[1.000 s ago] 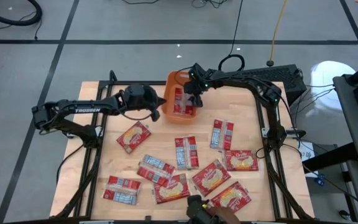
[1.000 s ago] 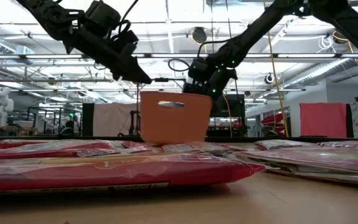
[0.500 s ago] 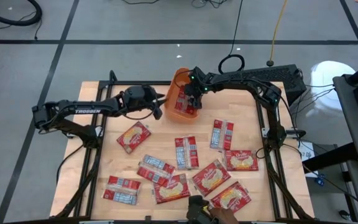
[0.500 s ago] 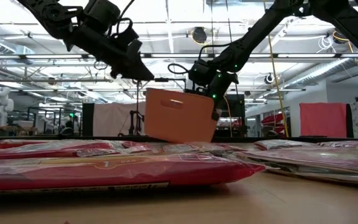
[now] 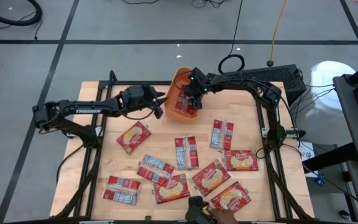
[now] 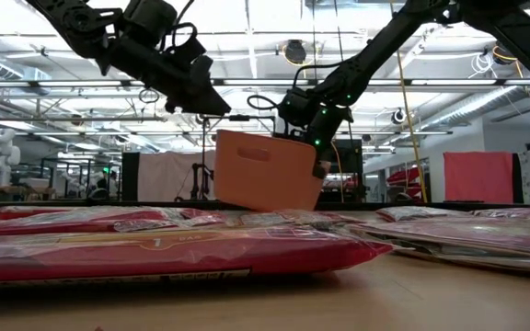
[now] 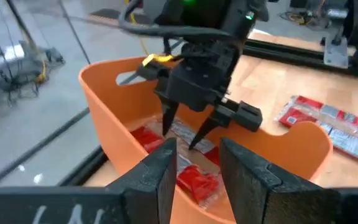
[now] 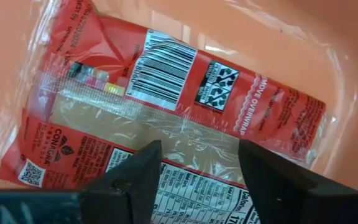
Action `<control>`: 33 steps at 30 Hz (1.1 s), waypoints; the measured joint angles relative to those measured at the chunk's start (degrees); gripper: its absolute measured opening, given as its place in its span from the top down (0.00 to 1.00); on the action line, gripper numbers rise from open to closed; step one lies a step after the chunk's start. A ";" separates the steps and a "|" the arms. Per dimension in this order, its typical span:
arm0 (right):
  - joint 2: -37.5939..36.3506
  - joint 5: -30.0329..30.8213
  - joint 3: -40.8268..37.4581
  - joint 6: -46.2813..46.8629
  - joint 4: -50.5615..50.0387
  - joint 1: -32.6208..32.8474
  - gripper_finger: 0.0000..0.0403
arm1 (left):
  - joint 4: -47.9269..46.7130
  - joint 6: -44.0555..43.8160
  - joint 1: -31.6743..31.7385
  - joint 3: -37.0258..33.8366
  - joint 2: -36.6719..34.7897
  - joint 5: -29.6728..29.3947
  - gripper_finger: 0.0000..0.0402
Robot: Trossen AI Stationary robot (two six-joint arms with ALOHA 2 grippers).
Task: Sort popcorn bags into baskets
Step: Put the red popcorn bag into the orange bin
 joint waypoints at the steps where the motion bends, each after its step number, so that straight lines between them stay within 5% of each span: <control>1: 0.09 -0.10 0.00 -0.19 -0.05 0.03 0.52 | 0.00 2.54 -0.36 0.00 0.40 0.98 0.69; 8: 0.15 -0.17 -0.04 -0.77 -0.45 0.24 0.67 | -0.21 23.25 -4.38 0.06 2.75 6.22 0.69; 14: 0.17 -0.17 -0.04 -1.06 -0.42 0.26 0.70 | -6.08 27.29 -4.85 3.23 3.14 5.23 0.68; 24: 0.22 -0.20 -0.04 -1.47 -0.35 0.26 0.70 | -18.14 34.02 -6.37 12.34 7.03 4.99 0.45; 33: 0.24 -0.04 -0.07 -1.56 -0.08 0.92 0.70 | -25.06 37.67 -6.70 18.30 17.19 0.57 0.56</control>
